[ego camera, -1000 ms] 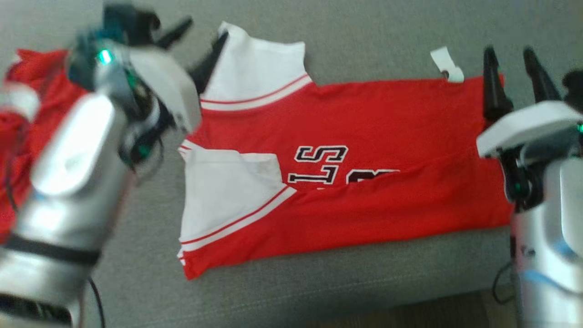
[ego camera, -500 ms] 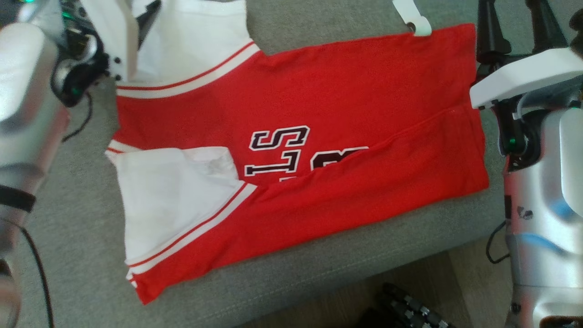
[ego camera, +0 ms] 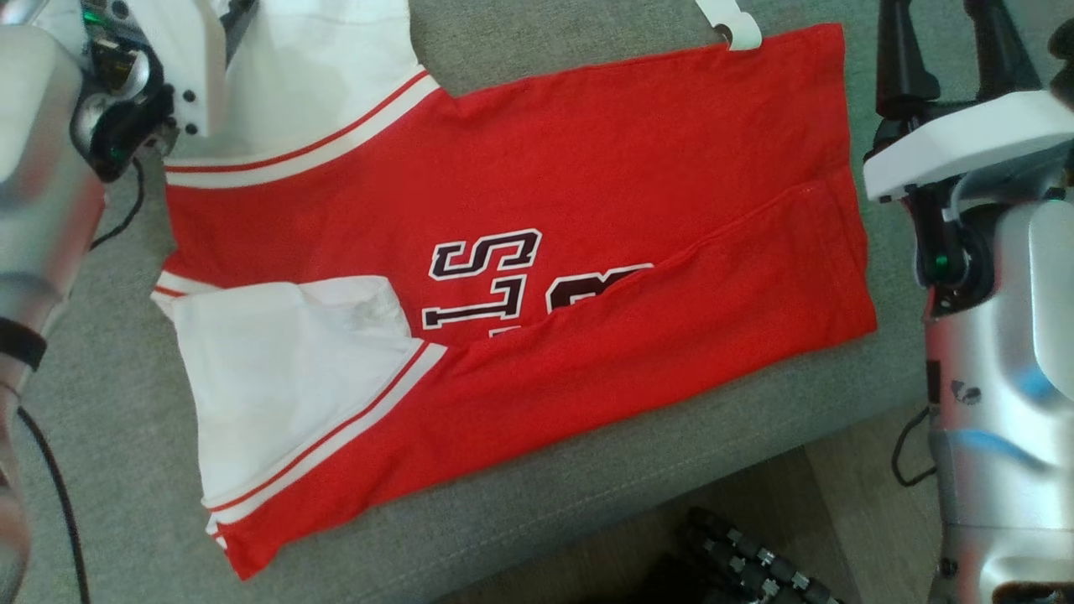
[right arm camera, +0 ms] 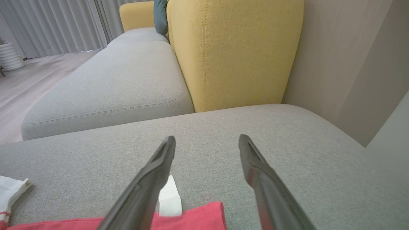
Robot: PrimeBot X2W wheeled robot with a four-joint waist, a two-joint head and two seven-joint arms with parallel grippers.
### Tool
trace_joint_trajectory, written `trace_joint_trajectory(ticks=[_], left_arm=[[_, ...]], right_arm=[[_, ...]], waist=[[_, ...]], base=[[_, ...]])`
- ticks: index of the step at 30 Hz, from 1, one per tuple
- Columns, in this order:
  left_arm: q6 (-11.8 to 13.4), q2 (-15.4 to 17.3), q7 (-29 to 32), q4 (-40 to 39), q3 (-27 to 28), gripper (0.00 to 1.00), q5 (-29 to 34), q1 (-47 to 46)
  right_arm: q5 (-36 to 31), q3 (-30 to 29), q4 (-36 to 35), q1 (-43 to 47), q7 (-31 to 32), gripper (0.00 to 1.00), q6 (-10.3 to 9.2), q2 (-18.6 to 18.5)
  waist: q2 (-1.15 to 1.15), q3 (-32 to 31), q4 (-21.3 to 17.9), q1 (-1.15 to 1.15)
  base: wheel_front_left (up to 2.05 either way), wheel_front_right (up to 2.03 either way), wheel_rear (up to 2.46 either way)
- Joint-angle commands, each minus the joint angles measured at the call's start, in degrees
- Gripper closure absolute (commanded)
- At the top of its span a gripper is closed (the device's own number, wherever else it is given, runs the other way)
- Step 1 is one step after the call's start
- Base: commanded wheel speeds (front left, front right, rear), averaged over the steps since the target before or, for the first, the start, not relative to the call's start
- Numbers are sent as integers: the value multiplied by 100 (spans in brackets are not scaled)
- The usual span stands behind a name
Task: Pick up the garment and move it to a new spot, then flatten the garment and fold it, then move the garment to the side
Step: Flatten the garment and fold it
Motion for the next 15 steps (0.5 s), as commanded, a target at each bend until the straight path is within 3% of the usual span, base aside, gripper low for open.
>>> trace_joint_trajectory(ticks=[1, 6, 15], left_arm=[[-34, 111, 52, -95, 78, 100, -116, -221], [-34, 26, -138, -137, -20, 100, -492, -251], [-34, -94, -1259, -292, 43, 100, -789, -154]], right_arm=[[17, 31, -174, -170, -37, 0, 37, 31], [-135, -148, -83, -169, 4, 0, 37, 31], [-344, -478, 206, -155, 149, 0, 37, -99]], waist=[[0, -2, 11, -1], [0, -81, 157, -1], [0, -444, 659, -1]], base=[[0, 0, 0], [0, 0, 0], [0, 0, 0]])
